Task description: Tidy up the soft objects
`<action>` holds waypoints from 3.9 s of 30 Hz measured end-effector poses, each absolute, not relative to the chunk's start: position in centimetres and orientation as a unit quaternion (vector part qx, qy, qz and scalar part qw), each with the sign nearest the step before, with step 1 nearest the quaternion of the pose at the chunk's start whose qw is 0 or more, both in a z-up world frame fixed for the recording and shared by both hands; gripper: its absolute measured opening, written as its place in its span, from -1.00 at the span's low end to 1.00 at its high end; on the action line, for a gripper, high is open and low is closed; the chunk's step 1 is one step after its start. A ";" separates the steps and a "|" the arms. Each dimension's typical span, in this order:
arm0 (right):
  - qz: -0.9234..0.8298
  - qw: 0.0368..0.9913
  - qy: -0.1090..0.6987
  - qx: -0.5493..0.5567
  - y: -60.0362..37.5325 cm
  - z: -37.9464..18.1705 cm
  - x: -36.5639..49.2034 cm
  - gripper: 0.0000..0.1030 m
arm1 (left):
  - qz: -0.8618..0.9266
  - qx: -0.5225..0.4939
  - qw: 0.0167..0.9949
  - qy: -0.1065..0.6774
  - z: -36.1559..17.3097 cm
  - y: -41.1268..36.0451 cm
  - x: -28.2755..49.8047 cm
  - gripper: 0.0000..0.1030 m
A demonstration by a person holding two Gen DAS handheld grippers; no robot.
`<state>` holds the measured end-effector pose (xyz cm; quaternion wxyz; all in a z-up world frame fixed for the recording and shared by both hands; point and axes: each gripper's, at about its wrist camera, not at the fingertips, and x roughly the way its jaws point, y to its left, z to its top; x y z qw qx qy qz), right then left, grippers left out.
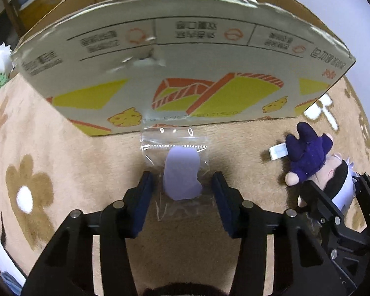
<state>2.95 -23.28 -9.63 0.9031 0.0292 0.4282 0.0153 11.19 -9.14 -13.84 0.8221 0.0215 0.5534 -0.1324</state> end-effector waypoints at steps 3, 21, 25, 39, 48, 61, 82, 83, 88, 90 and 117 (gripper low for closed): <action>0.017 0.909 0.415 0.026 -23.2 -9.1 2.7 0.27 | -0.132 0.029 0.824 0.551 -13.6 -8.8 10.4 -0.13; 0.024 0.942 0.333 0.032 -23.0 -4.2 0.6 0.27 | -0.078 0.061 0.892 0.442 -7.2 -8.7 1.5 -0.14; 0.028 0.954 0.297 0.031 -22.7 -2.1 0.0 0.27 | -0.055 0.059 0.916 0.393 -4.1 -7.9 0.5 -0.14; 0.021 0.977 0.214 -0.005 -21.0 3.0 1.5 0.27 | 0.011 0.051 0.965 0.259 1.7 -3.7 2.0 -0.13; 0.000 0.979 0.204 -0.012 -20.2 3.5 3.9 0.27 | 0.033 0.035 0.976 0.211 3.6 -3.0 4.9 -0.14; 0.007 0.976 0.218 0.021 -20.7 2.7 9.0 0.28 | 0.007 0.027 0.972 0.233 2.1 -2.1 10.5 -0.12; 0.031 0.962 0.270 0.035 -21.4 0.1 11.0 0.60 | -0.026 0.052 0.951 0.303 -1.8 -3.6 13.3 0.45; 0.032 0.962 0.268 0.034 -21.4 0.3 10.9 0.61 | -0.026 0.051 0.951 0.303 -1.8 -3.4 13.2 0.51; 0.025 0.964 0.264 0.035 -21.5 1.1 9.9 0.93 | -0.015 0.047 0.951 0.305 -1.4 -2.8 12.3 0.68; 0.026 0.963 0.263 0.042 -21.6 1.4 9.4 0.96 | -0.009 0.048 0.952 0.302 -1.2 -2.7 11.7 0.75; 0.028 0.980 0.196 0.021 -22.7 8.5 -3.1 1.00 | 0.018 0.030 0.970 0.240 5.6 1.6 -3.5 0.92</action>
